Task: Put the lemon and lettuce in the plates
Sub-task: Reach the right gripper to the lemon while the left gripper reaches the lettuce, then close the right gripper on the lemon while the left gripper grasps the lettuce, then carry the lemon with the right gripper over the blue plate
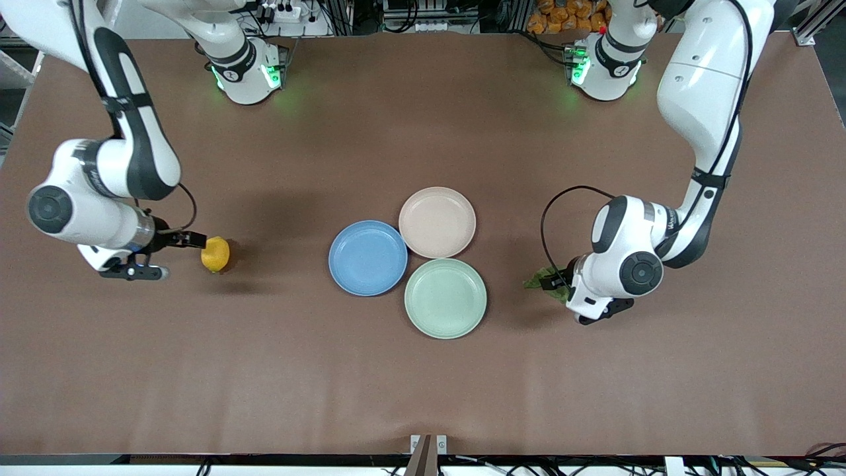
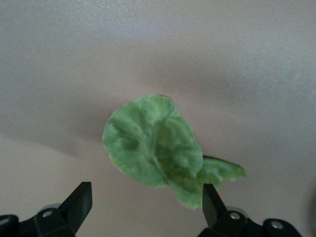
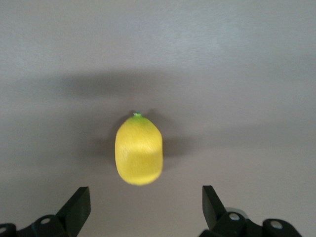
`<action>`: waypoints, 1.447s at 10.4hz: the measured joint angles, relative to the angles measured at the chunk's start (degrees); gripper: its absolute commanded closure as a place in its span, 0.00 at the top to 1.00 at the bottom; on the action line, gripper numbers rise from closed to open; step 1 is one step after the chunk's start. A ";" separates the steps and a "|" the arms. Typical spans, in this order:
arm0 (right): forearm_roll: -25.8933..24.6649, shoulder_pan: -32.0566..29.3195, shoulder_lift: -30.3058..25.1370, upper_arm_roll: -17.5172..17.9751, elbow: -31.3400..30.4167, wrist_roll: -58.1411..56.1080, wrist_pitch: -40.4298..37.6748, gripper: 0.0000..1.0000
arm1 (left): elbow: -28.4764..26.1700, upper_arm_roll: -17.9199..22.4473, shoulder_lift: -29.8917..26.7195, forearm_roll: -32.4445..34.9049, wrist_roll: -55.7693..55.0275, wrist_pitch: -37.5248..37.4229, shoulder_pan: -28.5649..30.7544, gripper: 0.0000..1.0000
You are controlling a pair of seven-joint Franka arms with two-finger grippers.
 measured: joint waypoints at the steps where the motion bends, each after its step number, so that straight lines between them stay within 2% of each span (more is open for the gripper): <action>1: 0.00 0.16 1.27 0.03 -1.34 0.01 3.34 1.00 | 0.06 0.08 0.71 0.00 -0.57 0.37 0.13 0.86; 3: 0.00 0.22 3.34 0.04 -3.28 0.01 7.59 1.00 | 0.14 0.15 1.69 0.00 -1.30 1.34 0.18 0.66; 5: 0.00 0.21 4.71 0.04 -3.41 0.01 8.78 1.00 | 0.19 0.18 2.20 0.00 -1.34 2.00 0.18 0.41; 7: 0.00 0.22 6.32 0.05 -3.47 0.01 9.77 1.00 | 0.24 0.23 2.68 0.04 -1.34 3.24 0.18 0.21; 8: 0.32 0.17 7.11 0.05 -3.50 0.01 10.11 0.84 | 0.28 0.23 2.89 0.05 -1.34 3.85 0.17 0.13; 9: 1.95 0.08 7.79 0.04 -3.51 -0.14 10.60 0.59 | 0.34 0.17 3.02 0.05 -1.34 4.28 0.12 0.02; 11: 5.83 0.07 8.37 0.02 -3.50 -1.88 11.03 0.15 | 0.44 0.19 3.03 0.06 -1.34 4.33 0.11 0.00; 12: 6.08 0.07 8.33 0.00 -3.38 -2.36 10.84 0.00 | 0.45 0.20 3.03 0.06 -1.34 4.33 0.12 0.00; 15: 6.51 0.82 8.17 0.30 -0.23 -2.58 5.12 0.00 | 0.55 0.22 3.03 0.06 -1.34 4.33 0.13 0.00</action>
